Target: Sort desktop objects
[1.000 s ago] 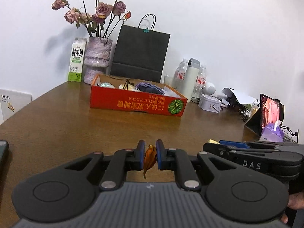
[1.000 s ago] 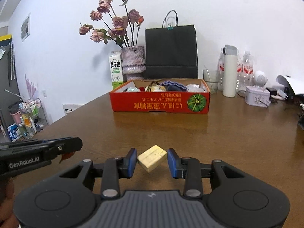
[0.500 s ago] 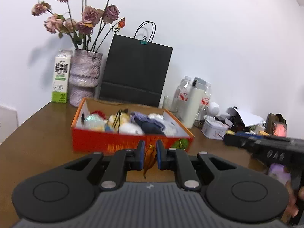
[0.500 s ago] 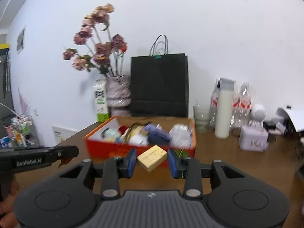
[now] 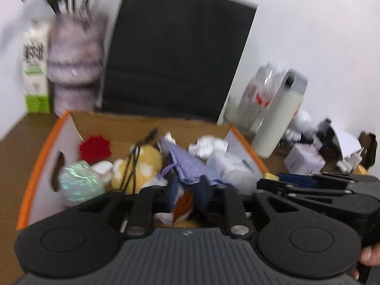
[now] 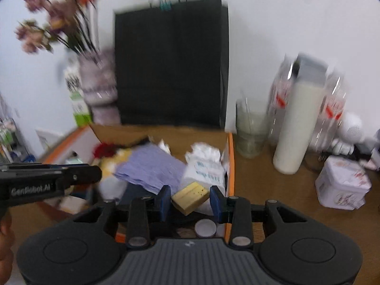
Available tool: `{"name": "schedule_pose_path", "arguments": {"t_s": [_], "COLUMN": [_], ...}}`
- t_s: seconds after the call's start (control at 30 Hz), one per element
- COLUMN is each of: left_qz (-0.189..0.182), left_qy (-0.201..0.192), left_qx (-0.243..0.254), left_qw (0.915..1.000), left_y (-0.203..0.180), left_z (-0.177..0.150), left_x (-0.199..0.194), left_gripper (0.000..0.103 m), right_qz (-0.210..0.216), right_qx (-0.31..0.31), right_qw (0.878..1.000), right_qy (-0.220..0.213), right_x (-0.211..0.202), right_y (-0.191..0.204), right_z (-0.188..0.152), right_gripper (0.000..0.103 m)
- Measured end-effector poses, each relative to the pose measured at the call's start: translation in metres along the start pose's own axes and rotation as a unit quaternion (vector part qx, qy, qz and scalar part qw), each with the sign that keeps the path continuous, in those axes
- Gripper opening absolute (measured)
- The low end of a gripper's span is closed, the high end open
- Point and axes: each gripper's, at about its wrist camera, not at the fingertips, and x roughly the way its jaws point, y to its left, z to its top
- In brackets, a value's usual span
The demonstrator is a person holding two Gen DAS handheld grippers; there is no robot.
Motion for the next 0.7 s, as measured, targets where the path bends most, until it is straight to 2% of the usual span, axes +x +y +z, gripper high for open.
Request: {"name": "schedule_pose_path", "arguments": {"t_s": [0.03, 0.1, 0.13, 0.17, 0.23, 0.27, 0.3, 0.4, 0.47, 0.53, 0.6, 0.7], "left_qz": [0.006, 0.011, 0.009, 0.008, 0.020, 0.031, 0.043, 0.097, 0.124, 0.134, 0.138, 0.146], "left_qy": [0.003, 0.007, 0.004, -0.003, -0.017, -0.021, -0.022, -0.004, 0.012, 0.017, 0.017, 0.006], "left_qx": [-0.005, -0.010, -0.011, -0.011, -0.008, -0.001, 0.007, 0.035, 0.040, 0.042, 0.045, 0.059], "left_qw": [1.0000, 0.9999, 0.9999, 0.9999, 0.9996, 0.9993, 0.9988, 0.9947, 0.9914, 0.9899, 0.9892, 0.9876], "left_y": [0.005, 0.013, 0.016, 0.018, 0.019, 0.018, 0.017, 0.011, 0.010, 0.011, 0.009, 0.007], "left_z": [0.002, 0.006, 0.007, 0.010, 0.017, 0.021, 0.025, 0.035, 0.039, 0.038, 0.033, 0.011], "left_x": [0.007, 0.010, 0.006, 0.001, -0.010, -0.014, -0.018, -0.025, -0.028, -0.036, -0.046, -0.064], "left_gripper": [0.032, 0.044, 0.045, 0.050, 0.066, 0.079, 0.084, 0.088, 0.091, 0.093, 0.100, 0.102], "right_qz": [0.008, 0.030, 0.035, 0.035, 0.026, 0.022, 0.022, 0.018, 0.007, -0.002, -0.004, 0.002], "right_qx": [0.010, 0.039, 0.054, 0.062, 0.060, 0.059, 0.059, 0.048, 0.033, 0.022, 0.019, 0.033], "right_qw": [1.000, 0.999, 0.998, 0.997, 0.998, 0.998, 0.998, 0.999, 0.999, 1.000, 1.000, 0.999], "right_qy": [0.012, 0.017, 0.014, 0.007, -0.010, -0.014, -0.016, -0.019, -0.020, -0.019, -0.019, -0.020], "right_x": [0.010, 0.018, 0.018, 0.015, 0.007, 0.002, -0.004, -0.016, -0.023, -0.028, -0.035, -0.046], "right_y": [-0.004, -0.011, -0.015, -0.017, -0.017, -0.017, -0.016, -0.008, 0.002, 0.011, 0.018, 0.024], "right_z": [0.002, 0.006, 0.009, 0.013, 0.018, 0.020, 0.023, 0.030, 0.032, 0.034, 0.032, 0.018], "right_gripper": [0.036, 0.045, 0.054, 0.057, 0.058, 0.059, 0.060, 0.066, 0.076, 0.078, 0.078, 0.079]}}
